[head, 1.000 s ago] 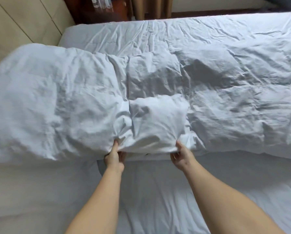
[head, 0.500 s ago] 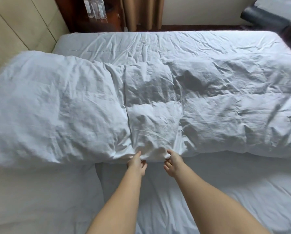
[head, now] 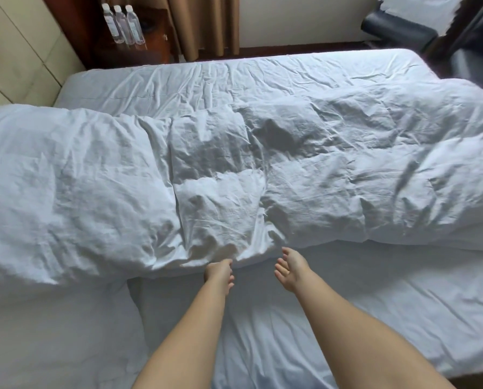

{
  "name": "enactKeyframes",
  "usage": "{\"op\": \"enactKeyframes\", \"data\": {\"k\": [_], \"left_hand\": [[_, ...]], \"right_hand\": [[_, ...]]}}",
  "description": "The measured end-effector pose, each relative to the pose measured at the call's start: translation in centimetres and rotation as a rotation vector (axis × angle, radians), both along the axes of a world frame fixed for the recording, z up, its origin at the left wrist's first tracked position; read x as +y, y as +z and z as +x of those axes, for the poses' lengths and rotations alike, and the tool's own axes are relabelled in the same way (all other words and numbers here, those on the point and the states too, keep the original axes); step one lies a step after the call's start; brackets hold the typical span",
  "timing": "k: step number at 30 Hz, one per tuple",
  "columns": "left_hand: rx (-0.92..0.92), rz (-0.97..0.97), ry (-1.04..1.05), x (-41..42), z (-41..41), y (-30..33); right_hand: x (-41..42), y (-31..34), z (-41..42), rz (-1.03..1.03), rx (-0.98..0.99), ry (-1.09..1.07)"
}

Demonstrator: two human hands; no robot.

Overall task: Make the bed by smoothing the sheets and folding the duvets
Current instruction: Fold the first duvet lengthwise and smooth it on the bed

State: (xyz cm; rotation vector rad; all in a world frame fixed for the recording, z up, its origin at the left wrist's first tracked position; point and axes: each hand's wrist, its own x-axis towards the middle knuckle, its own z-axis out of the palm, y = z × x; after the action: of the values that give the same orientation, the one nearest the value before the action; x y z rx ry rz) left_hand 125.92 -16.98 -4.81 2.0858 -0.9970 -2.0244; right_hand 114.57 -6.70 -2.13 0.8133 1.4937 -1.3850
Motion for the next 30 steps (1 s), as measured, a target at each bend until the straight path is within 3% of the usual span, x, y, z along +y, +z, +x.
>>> {"op": "enactKeyframes", "data": {"k": [3, 11, 14, 20, 27, 30], "left_hand": [[-0.04, -0.083, -0.2, 2.7, -2.9, -0.2], [-0.167, -0.234, -0.438, 11.3, -12.2, -0.7], [-0.127, -0.196, -0.372, 14.6, -16.5, -0.6], [0.084, 0.087, -0.044, 19.8, -23.5, -0.7], [0.09, 0.139, 0.096, 20.7, -28.5, -3.3], [0.206, 0.219, 0.185, 21.2, -30.5, -4.6]], "right_hand": [[3.4, -0.4, -2.8, -0.01, -0.007, -0.009], [12.1, -1.8, -13.1, -0.082, -0.064, 0.019], [14.6, -2.4, -17.5, -0.127, -0.067, -0.041], [17.6, -3.9, -24.3, -0.136, -0.083, -0.209], [19.7, -6.9, -30.6, -0.124, -0.113, -0.35], [20.5, -8.8, -32.8, -0.219, -0.16, -0.444]]}}
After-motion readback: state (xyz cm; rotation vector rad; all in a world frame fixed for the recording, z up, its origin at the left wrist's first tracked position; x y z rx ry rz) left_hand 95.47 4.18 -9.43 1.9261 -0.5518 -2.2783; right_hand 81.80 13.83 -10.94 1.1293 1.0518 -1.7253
